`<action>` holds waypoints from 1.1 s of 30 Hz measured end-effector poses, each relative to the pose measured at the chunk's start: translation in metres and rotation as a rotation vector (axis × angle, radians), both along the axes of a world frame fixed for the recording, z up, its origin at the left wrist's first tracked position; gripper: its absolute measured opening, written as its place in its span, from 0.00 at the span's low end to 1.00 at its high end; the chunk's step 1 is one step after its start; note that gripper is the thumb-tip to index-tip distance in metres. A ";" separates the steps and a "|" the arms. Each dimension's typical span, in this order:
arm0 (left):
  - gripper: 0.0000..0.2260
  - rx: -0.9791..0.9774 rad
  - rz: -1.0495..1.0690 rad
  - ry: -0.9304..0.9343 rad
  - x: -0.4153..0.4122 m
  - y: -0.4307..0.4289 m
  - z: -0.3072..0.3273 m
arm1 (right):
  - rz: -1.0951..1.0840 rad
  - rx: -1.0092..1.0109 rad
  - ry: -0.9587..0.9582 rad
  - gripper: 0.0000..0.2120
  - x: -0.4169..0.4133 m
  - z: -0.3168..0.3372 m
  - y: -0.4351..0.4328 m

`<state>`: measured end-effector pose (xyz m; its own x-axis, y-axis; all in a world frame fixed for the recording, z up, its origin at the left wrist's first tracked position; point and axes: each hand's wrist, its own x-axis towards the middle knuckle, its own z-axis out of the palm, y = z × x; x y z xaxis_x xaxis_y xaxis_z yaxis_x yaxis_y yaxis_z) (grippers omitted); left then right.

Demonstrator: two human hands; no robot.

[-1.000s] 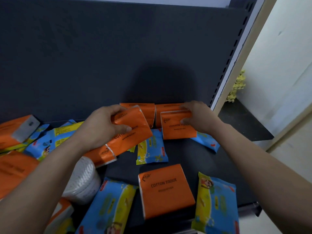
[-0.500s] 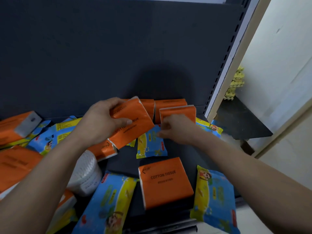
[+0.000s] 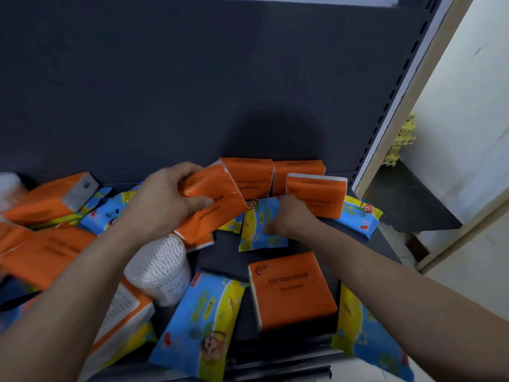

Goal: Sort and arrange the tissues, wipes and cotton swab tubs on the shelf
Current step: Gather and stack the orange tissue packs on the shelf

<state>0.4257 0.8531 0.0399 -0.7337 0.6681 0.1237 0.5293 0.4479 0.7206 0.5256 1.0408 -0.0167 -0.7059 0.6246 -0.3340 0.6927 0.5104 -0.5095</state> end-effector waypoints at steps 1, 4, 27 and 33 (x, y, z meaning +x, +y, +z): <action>0.18 -0.004 -0.006 0.001 0.000 0.001 0.000 | -0.020 -0.052 0.027 0.23 0.001 0.005 0.004; 0.18 -0.045 -0.041 0.017 0.000 0.007 0.001 | -0.022 -0.110 0.083 0.14 0.002 0.020 0.016; 0.23 -0.333 -0.258 0.078 -0.006 0.125 -0.038 | 0.153 0.321 0.244 0.11 0.059 0.074 0.099; 0.26 -0.280 -0.154 0.171 -0.008 0.112 -0.036 | 0.196 0.320 0.249 0.11 0.049 0.078 0.105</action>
